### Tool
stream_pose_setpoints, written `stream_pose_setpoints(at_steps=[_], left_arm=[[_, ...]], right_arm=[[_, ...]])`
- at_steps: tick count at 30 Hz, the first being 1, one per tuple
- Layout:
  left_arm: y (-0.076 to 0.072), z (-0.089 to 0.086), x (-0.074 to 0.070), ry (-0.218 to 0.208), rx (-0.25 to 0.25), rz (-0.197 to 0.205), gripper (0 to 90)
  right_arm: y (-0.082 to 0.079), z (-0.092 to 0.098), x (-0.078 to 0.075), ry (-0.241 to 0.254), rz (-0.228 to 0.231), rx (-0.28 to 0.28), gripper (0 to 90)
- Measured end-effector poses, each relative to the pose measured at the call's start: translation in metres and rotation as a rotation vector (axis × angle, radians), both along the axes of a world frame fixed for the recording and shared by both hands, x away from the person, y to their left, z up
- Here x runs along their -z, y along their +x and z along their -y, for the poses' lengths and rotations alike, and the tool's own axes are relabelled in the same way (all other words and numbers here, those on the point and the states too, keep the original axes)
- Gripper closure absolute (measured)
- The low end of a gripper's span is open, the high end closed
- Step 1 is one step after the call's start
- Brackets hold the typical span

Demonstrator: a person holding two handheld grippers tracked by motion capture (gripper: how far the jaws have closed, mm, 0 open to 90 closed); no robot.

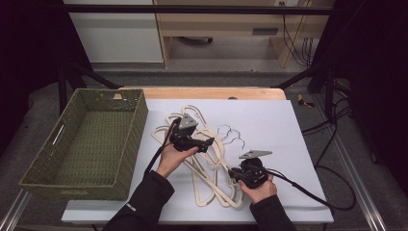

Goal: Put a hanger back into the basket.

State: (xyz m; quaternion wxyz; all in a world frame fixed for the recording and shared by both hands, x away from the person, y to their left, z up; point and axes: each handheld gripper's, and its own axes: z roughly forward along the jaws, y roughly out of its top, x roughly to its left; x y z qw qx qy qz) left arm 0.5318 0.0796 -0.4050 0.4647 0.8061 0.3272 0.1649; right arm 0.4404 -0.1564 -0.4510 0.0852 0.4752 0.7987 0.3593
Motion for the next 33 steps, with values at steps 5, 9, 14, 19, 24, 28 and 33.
stream_pose_setpoints(at_steps=[5,9,14,19,24,28,33], left_arm=[[0.013,0.011,0.010,0.018,0.003,-0.021,15.2],[0.020,0.019,0.018,0.037,0.000,-0.023,17.3],[0.027,0.033,0.029,0.062,0.009,-0.040,26.1],[0.034,0.043,0.037,0.095,0.021,-0.056,37.6],[0.041,0.046,0.048,0.126,0.017,-0.072,48.6],[0.045,0.045,0.053,0.144,0.021,-0.096,58.4],[0.048,0.046,0.059,0.139,0.035,-0.129,70.9]], right_arm=[[0.000,-0.001,0.000,0.009,0.001,0.000,80.2],[0.000,-0.001,0.000,0.008,0.002,-0.002,80.2],[0.000,-0.001,0.000,0.002,0.003,-0.001,80.2],[0.000,-0.001,0.001,0.001,0.007,-0.003,80.2],[-0.001,0.000,0.000,-0.003,0.001,-0.009,80.1],[-0.001,-0.001,0.000,0.007,0.002,-0.011,80.2],[-0.001,-0.001,0.001,0.001,-0.004,-0.016,80.1]])
